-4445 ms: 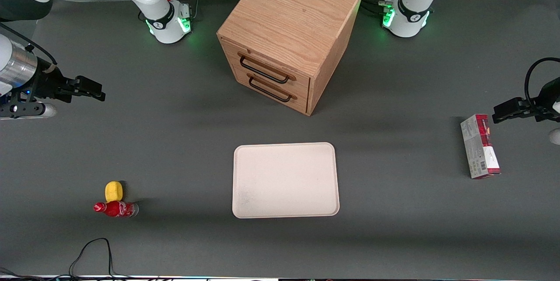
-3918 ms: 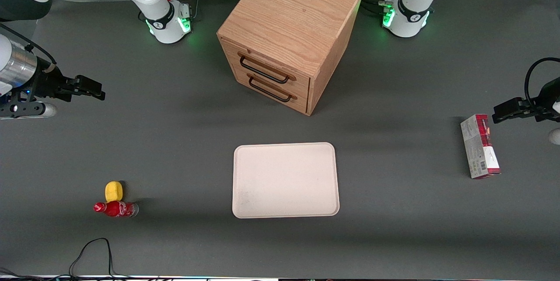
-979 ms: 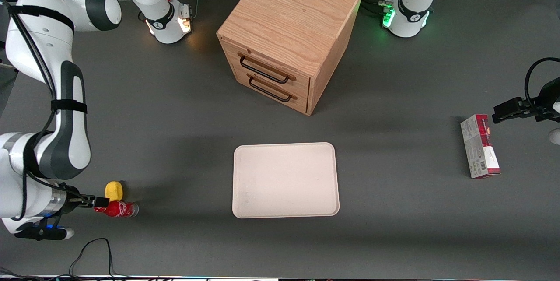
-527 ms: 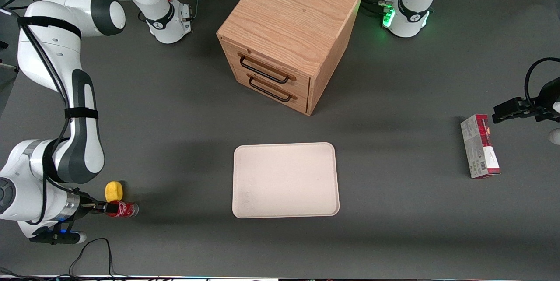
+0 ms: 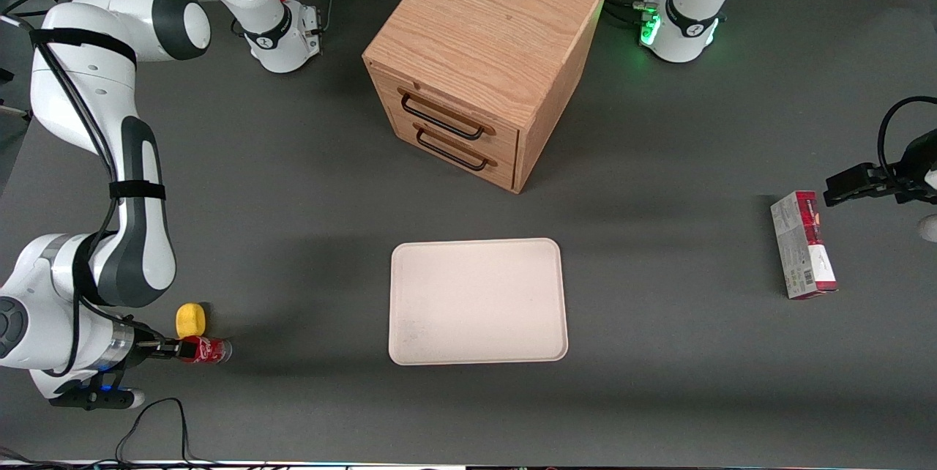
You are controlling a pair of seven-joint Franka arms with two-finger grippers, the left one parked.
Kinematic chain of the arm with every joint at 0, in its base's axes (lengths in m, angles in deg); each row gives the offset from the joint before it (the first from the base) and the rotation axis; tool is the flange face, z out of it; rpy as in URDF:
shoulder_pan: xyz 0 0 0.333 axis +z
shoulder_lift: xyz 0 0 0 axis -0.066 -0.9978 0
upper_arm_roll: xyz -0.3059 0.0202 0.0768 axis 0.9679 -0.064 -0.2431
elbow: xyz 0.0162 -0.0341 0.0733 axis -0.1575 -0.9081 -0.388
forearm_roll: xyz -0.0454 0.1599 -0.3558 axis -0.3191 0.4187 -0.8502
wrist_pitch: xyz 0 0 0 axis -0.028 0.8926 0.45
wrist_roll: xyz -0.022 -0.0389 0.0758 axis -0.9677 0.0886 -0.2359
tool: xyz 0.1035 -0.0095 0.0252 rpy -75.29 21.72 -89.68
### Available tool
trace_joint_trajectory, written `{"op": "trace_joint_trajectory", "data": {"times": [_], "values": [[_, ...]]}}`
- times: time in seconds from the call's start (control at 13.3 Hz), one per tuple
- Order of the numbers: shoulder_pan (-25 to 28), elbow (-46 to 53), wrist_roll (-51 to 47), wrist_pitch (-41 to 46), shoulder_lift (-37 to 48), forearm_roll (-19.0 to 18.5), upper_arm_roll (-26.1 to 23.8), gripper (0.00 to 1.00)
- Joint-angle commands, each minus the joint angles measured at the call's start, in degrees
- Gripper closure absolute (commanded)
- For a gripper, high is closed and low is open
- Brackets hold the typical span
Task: Place coke bottle on tray
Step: 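Close the right gripper around the red Coca-Cola bottle's body, then lift the bottle and carry it with the right gripper to the tray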
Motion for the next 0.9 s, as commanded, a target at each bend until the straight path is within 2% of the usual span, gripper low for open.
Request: {"op": "trace_joint_trajectory", "data": {"times": [0.0, 0.08, 0.23, 0.38, 0.83], "values": [[0.02, 0.04, -0.37, 0.2, 0.52, 0.69, -0.31, 0.89], [0.02, 0.04, -0.55, 0.9, 0.61, 1.13, -0.31, 1.0], [-0.07, 0.04, -0.64, 1.78, 0.7, 1.4, -0.39, 1.0], [-0.07, 0.13, -0.81, 2.04, 1.22, 3.67, -0.31, 1.0], [0.19, 0.13, -1.7, 18.72, 12.1, 3.07, -0.22, 1.0]]}}
